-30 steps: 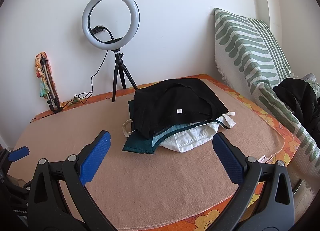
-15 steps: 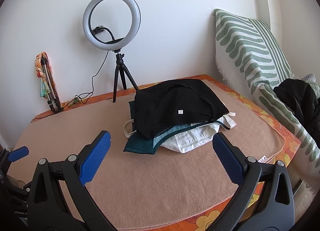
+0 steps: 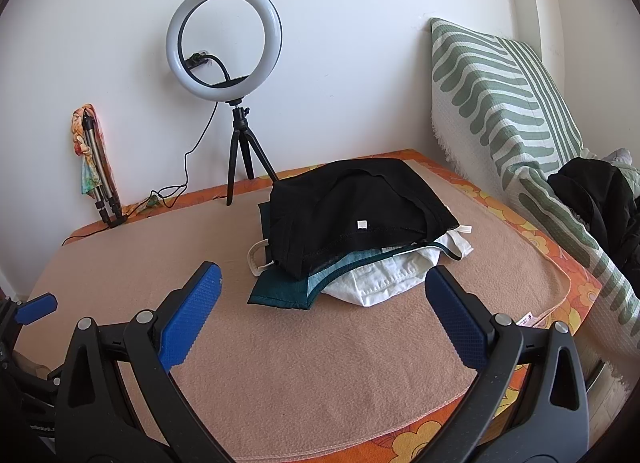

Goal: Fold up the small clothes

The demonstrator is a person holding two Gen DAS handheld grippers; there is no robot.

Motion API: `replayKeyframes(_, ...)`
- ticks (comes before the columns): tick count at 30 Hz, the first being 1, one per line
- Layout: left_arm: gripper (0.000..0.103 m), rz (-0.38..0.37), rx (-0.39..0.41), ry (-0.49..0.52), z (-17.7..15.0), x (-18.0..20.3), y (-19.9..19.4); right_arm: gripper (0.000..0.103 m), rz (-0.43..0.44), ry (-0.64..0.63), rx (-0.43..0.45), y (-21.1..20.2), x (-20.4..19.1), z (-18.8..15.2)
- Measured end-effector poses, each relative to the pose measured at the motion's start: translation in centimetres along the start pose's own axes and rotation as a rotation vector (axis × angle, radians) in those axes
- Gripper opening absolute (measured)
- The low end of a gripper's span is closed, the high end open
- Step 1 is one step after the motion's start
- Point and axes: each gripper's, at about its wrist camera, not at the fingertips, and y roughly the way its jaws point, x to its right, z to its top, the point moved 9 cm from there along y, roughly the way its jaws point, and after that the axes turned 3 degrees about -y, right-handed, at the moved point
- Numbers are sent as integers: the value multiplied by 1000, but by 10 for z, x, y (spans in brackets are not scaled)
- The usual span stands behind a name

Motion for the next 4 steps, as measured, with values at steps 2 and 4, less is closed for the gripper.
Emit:
replayKeyframes(2,102,10,7,3,1,-1,-1,103,0,1,0,0,-1,0)
replayKeyframes(4,102,11,12,-1,1,-3,-2,103,0,0,0,0,0,0)
